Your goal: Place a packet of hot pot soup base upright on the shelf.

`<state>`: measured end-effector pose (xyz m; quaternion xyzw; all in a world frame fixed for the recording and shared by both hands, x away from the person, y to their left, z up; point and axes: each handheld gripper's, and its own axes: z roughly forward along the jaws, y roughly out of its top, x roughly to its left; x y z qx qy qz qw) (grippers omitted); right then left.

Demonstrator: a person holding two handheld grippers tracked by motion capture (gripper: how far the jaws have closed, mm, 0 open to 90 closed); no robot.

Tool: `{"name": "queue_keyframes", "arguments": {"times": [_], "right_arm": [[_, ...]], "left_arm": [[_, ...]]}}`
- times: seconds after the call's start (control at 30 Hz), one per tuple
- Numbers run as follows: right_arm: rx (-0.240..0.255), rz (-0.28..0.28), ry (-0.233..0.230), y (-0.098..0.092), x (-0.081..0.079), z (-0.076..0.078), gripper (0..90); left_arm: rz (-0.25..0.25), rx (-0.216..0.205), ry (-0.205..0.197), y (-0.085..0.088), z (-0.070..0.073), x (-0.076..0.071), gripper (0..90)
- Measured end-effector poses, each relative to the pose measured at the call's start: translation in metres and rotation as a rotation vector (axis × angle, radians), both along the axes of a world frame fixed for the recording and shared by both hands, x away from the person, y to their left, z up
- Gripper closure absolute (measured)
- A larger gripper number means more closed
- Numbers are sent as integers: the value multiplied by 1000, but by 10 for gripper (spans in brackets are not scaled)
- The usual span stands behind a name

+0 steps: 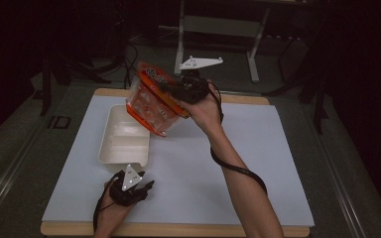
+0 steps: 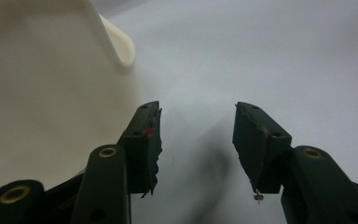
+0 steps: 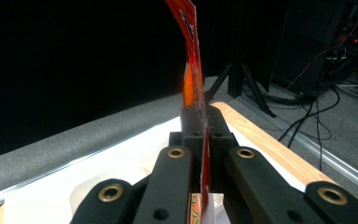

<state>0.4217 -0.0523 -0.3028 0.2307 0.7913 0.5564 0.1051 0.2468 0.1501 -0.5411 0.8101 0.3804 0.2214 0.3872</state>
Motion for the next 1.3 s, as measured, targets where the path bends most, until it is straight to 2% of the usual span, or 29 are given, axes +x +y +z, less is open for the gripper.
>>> {"name": "queue_keyframes", "arguments": {"times": [0.27,0.4,0.57,0.8,0.9,1.03,1.17,1.3], "right_arm": [[25,-5,-3,13,1,2,900],[40,-10,7,22,3,-2,900],[46,-27,-5,37,2,-7,900],[70,-49,10,52,3,-13,900],[52,-60,22,58,5,-18,900],[1,-87,47,68,8,-23,900],[-27,-117,93,77,14,-28,900],[-66,-111,115,85,19,-34,900]], "left_arm": [[0,0,0,0,0,0,517],[-1,-1,-1,0,0,0,517],[-3,-2,-1,0,0,0,518],[-7,-3,-2,0,0,0,517],[-7,-2,-3,-1,0,0,517],[-9,3,-5,-1,0,-1,517],[-9,1,-7,-1,0,-1,517],[-9,-2,-7,-1,0,-1,517]]}}
